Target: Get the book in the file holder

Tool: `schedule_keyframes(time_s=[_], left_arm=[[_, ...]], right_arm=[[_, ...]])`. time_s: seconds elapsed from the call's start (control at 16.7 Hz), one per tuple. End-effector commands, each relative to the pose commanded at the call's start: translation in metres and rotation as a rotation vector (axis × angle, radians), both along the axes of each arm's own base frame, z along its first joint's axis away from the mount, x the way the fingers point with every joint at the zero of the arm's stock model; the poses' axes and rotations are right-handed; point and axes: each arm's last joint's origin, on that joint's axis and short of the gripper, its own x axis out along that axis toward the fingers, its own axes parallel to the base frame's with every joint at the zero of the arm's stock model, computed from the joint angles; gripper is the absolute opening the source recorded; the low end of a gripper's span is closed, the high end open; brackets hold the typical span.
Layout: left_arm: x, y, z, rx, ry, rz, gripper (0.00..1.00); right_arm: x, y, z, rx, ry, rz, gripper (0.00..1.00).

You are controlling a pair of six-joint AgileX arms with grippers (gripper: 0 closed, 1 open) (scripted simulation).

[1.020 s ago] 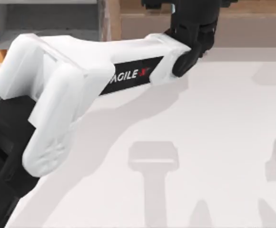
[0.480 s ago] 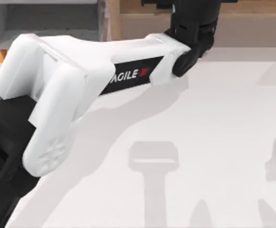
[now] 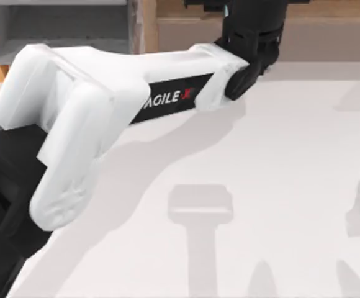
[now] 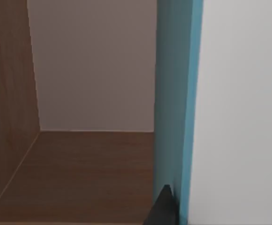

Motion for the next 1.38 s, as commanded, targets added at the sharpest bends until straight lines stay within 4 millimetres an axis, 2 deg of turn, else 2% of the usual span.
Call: schedule_keyframes(time_s=[0.48,0.72,0.9,1.02,1.14,1.38], left_arm=[[-0.002,-0.002,0.015,0.0,-0.001,-0.004,0.0],[-0.001,-0.002,0.012,0.006,0.003,-0.003,0.0],[-0.006,-0.002,0.019,0.051,0.001,-0.024,0.0],[-0.017,-0.005,0.025,0.125,0.005,-0.067,0.0],[-0.037,-0.012,0.032,0.226,0.011,-0.142,0.0],[-0.095,-0.03,0.044,0.451,-0.007,-0.357,0.0]], right_arm=[[0.0,0.0,0.0,0.0,0.0,0.0,1.0],[0.0,0.0,0.0,0.0,0.0,0.0,1.0],[0.0,0.0,0.0,0.0,0.0,0.0,1.0],[0.0,0.0,0.0,0.0,0.0,0.0,1.0],[0.0,0.0,0.0,0.0,0.0,0.0,1.0],[0.0,0.0,0.0,0.0,0.0,0.0,1.0]])
